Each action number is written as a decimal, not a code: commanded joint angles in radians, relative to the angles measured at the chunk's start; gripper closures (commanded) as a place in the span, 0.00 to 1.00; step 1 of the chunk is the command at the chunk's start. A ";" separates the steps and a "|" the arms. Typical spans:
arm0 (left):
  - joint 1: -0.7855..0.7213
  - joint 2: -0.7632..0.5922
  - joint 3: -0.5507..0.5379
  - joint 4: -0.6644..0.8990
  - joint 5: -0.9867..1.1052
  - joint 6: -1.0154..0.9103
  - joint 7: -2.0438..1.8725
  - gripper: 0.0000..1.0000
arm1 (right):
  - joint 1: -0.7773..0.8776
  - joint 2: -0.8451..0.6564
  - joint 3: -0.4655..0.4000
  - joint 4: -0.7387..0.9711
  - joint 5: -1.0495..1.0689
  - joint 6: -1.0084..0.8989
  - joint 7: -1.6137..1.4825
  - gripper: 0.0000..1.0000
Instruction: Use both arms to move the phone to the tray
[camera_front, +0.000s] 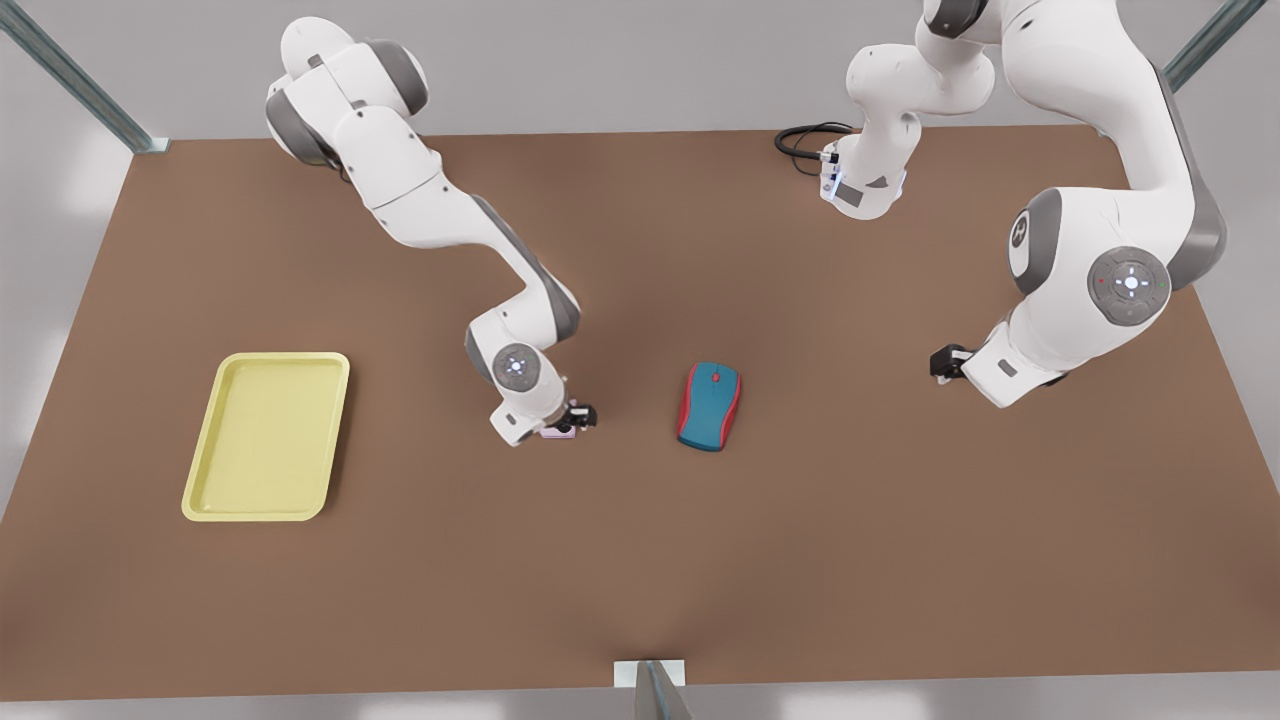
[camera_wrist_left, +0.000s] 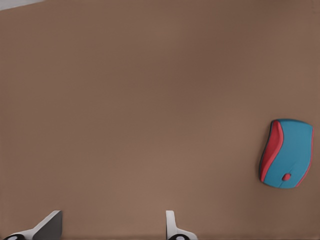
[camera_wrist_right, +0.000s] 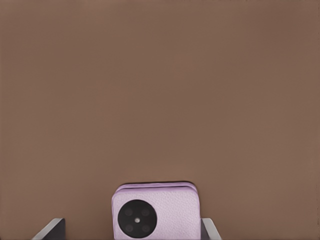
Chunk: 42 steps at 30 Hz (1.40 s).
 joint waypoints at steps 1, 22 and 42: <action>-0.001 -0.001 0.000 0.001 0.001 -0.001 0.074 0.00 | -0.006 -0.002 0.000 -0.006 0.000 0.032 0.096 0.00; -0.001 0.002 0.000 -0.001 0.001 -0.001 0.069 0.00 | -0.012 0.006 0.012 -0.049 -0.003 0.007 -0.052 0.00; -0.001 0.003 0.000 0.001 0.001 -0.001 0.067 0.00 | -0.013 0.020 0.012 -0.049 0.002 0.009 -0.063 0.25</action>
